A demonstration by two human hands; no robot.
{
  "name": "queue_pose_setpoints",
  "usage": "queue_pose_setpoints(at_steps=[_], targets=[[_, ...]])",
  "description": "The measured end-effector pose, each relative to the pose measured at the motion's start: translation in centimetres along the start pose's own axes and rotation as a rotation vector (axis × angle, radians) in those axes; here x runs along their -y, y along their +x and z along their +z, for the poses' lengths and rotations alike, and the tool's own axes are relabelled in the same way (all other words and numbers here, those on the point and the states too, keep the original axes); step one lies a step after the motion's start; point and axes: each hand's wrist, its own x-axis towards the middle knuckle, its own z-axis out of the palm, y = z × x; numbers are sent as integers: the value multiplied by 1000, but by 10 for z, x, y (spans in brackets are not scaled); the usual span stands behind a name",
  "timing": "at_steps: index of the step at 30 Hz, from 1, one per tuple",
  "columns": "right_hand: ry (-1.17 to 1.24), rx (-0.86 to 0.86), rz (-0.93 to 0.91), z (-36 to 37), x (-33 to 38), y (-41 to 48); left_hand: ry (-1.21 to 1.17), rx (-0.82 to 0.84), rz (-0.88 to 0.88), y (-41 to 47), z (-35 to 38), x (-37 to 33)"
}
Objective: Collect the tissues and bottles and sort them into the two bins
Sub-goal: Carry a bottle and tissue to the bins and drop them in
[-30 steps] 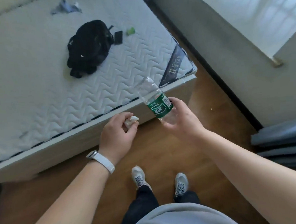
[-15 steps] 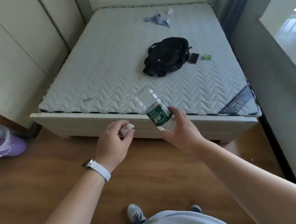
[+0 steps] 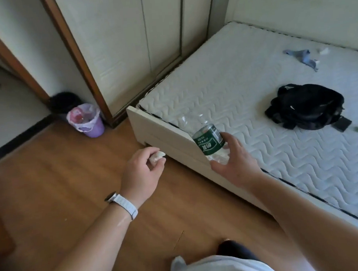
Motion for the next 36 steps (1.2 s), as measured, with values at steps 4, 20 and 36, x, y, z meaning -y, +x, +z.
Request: queue_pose_setpoints(at_steps=[4,20,36], targets=[[20,28,-70,17,14,42,20,-39,-93,21,-8,20],[121,291,-294,56,44,322,145,-204,-393,209,19,50],[142,524,-458,176,197,433,226,-421,-610,250,-101,166]])
